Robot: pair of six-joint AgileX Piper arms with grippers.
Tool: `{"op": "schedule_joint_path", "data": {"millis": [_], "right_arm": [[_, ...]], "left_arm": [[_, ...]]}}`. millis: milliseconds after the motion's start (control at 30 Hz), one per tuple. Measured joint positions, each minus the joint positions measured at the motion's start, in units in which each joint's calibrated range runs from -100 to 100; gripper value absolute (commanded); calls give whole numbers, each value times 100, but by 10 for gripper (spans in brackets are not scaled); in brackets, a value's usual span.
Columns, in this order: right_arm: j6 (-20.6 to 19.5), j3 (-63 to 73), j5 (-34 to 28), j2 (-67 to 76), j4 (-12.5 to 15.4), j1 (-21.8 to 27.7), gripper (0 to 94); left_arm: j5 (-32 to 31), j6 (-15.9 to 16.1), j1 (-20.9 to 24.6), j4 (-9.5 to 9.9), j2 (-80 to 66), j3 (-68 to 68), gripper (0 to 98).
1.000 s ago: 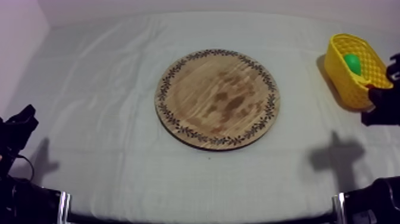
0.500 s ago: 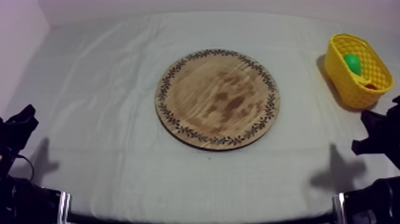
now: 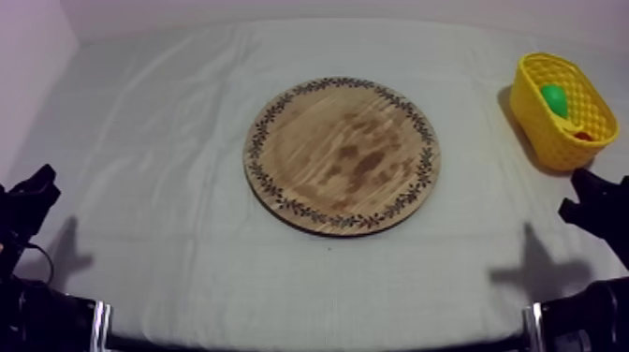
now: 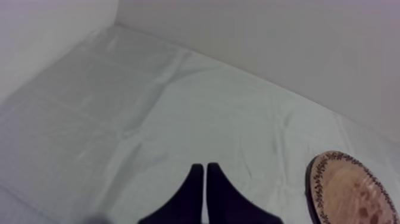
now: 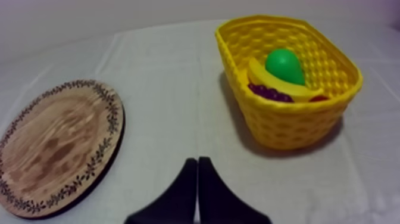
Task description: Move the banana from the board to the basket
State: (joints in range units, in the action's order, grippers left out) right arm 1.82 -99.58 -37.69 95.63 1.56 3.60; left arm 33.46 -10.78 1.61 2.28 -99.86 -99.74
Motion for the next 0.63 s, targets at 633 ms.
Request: {"op": "schedule_joint_path", "data": {"millis": [633], "right_arm": [[1011,-20,83,0,-3,4,5]], "left_arm": [[0,0,0,0,0,0,1]]}}
